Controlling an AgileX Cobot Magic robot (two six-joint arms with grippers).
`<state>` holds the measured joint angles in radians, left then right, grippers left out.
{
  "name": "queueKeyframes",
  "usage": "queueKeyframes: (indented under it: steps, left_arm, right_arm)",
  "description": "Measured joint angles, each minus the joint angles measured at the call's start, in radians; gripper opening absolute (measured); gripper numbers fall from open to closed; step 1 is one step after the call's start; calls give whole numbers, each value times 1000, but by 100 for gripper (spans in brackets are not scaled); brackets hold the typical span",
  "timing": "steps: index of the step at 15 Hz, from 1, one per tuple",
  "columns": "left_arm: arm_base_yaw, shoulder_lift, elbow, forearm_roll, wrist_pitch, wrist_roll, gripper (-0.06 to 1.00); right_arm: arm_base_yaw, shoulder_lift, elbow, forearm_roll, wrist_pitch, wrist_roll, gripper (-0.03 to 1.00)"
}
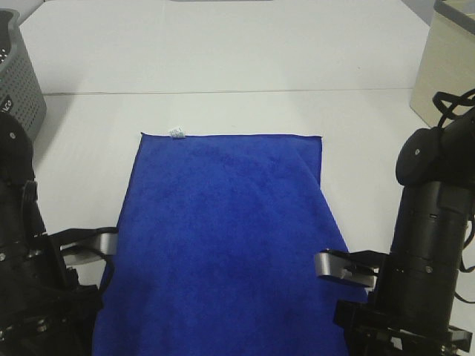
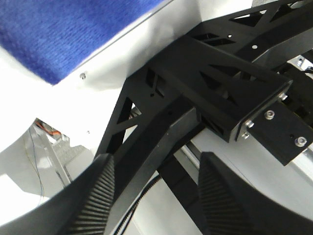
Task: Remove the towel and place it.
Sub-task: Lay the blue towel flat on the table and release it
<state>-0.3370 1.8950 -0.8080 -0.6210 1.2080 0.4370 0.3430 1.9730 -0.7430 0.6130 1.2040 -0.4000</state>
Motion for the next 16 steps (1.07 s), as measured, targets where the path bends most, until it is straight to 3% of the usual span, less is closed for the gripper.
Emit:
queueKeyframes:
  steps: [6,9,12,14,16]
  left_arm:
    - [0,-110,-167,10,3,-6,51]
    - [0,-117,-286,90,5,-41,51]
    - [7,-118,-402,206,6,-55,51]
    - [41,-108,-478,293,6,-119,51]
    - [88,-71,-564,328,6,-149,51]
  right_arm:
    - [0,-156,-164,-50,3,30,64]
    - [-18,-211,-290,-138,6,102,64]
    - [-125,-220,-428,-133,7,139,64]
    - [-239,-213,-533,-93,7,139,64]
    - [-340,-169,-658,-67,8,138,64]
